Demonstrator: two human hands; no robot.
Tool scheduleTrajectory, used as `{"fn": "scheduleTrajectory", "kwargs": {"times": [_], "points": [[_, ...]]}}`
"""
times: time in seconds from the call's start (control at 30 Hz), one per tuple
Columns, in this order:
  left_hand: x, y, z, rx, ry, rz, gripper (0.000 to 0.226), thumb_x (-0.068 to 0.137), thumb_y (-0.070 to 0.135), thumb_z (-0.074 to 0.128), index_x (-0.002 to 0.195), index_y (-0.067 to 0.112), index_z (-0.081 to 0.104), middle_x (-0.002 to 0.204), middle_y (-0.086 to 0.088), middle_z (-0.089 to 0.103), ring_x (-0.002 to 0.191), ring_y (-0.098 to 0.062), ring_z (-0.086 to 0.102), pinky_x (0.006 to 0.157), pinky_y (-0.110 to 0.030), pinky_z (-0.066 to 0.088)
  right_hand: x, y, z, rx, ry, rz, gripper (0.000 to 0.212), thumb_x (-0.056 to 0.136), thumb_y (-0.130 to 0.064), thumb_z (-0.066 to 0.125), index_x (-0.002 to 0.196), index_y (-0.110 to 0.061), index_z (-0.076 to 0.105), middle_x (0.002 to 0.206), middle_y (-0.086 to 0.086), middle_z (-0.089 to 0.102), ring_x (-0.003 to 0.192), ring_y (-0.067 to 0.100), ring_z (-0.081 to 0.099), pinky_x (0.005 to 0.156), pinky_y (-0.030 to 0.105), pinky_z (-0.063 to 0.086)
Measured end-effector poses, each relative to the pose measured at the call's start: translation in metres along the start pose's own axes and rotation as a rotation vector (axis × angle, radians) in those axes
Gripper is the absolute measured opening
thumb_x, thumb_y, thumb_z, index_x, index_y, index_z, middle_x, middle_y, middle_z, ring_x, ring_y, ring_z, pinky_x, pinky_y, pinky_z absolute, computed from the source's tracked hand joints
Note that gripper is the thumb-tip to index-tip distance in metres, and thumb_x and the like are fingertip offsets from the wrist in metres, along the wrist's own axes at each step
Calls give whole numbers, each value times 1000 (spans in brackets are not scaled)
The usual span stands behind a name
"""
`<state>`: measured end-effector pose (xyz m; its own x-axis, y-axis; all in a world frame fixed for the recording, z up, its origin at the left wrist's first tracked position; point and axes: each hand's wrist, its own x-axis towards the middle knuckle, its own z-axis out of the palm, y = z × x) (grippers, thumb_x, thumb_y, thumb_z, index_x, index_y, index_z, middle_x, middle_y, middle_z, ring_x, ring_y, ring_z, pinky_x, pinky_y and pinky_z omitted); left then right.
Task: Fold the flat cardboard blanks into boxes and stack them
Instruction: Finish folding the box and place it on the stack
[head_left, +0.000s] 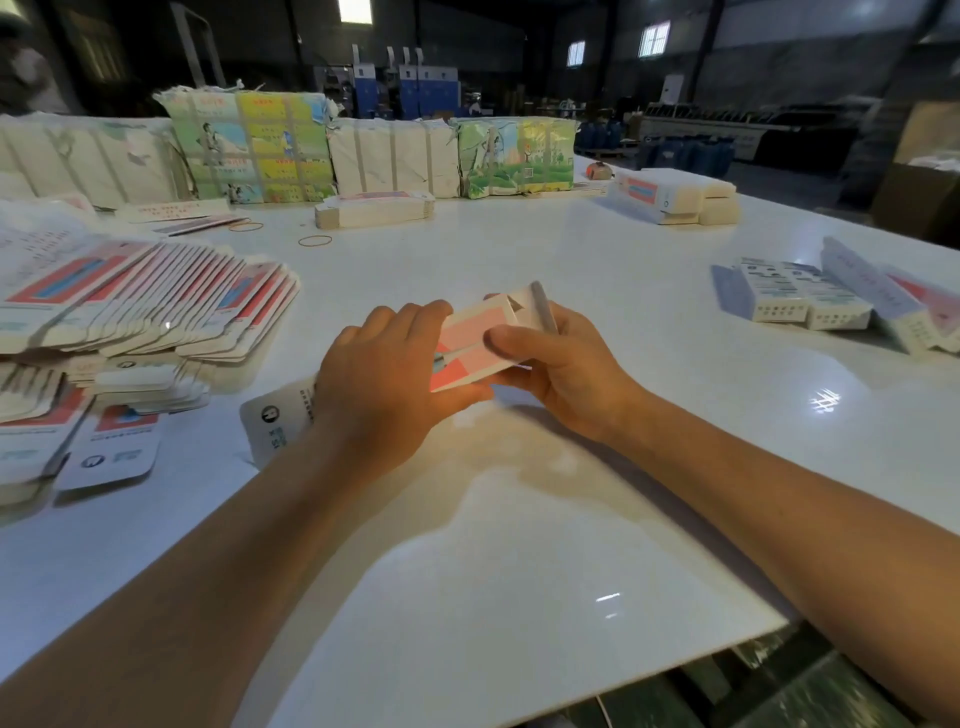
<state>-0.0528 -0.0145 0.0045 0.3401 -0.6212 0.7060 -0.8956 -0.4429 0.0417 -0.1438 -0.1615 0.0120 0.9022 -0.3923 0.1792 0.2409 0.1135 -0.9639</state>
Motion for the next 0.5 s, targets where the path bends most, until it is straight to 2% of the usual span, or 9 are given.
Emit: {"fn": "scheduleTrajectory", "kwargs": {"times": [0.07, 0.1, 0.13, 0.2, 0.3, 0.37, 0.43, 0.5], "points": [[1, 3, -2, 3, -2, -13, 74, 73, 67, 53, 116, 7, 59, 97, -11, 65, 84, -34, 59, 64, -37, 45, -5, 5, 6, -317, 71, -178, 13, 93, -5, 53, 106, -4, 56, 95, 11, 66, 87, 20, 68, 75, 32, 58], [1, 5, -2, 12, 5, -14, 78, 74, 71, 49, 115, 5, 60, 95, -12, 66, 82, -35, 59, 63, -38, 45, -8, 7, 9, -529, 114, -278, 9, 96, -10, 50, 104, -8, 53, 90, 4, 64, 83, 9, 65, 71, 24, 55], [2, 8, -2, 26, 23, -13, 76, 77, 70, 46, 112, 3, 61, 92, -13, 66, 78, -35, 59, 61, -37, 46, -11, 10, 12, -715, 142, -364, 6, 98, -15, 45, 102, -13, 49, 85, -3, 60, 77, 2, 61, 64, 15, 48], [1, 12, -2, 59, 56, -12, 67, 83, 57, 39, 107, 0, 63, 85, -16, 65, 71, -36, 59, 58, -37, 46, -15, 13, 18, -890, 153, -440, 9, 100, -21, 37, 104, -17, 44, 84, -7, 54, 74, 4, 54, 62, 16, 37], [-1, 13, -1, 114, 78, 22, 63, 85, 50, 37, 103, -4, 64, 82, -19, 65, 67, -36, 60, 56, -37, 48, -16, 16, 22, -908, 89, -368, 37, 100, -30, 38, 132, -11, 36, 108, 4, 58, 89, 15, 54, 73, 23, 38], [-2, 11, -1, 113, 78, 19, 65, 86, 54, 38, 104, -3, 64, 82, -18, 65, 68, -35, 60, 56, -37, 47, -18, 13, 23, -823, 67, -315, 48, 101, -33, 36, 143, -11, 27, 117, -1, 53, 100, 12, 50, 83, 21, 40], [-1, 8, -2, 85, 60, -12, 67, 82, 60, 47, 107, -1, 63, 85, -16, 64, 71, -36, 58, 58, -38, 45, -18, 6, 24, -570, 54, -247, 48, 103, -30, 31, 143, -5, 32, 113, -4, 49, 105, 12, 48, 98, 31, 44], [-1, 4, -1, 45, 41, -16, 66, 77, 56, 63, 111, -1, 61, 90, -16, 64, 76, -37, 58, 61, -39, 44, -16, 2, 20, -378, 60, -202, 43, 104, -22, 31, 135, 5, 42, 105, 5, 55, 100, 20, 54, 97, 39, 49]]}}
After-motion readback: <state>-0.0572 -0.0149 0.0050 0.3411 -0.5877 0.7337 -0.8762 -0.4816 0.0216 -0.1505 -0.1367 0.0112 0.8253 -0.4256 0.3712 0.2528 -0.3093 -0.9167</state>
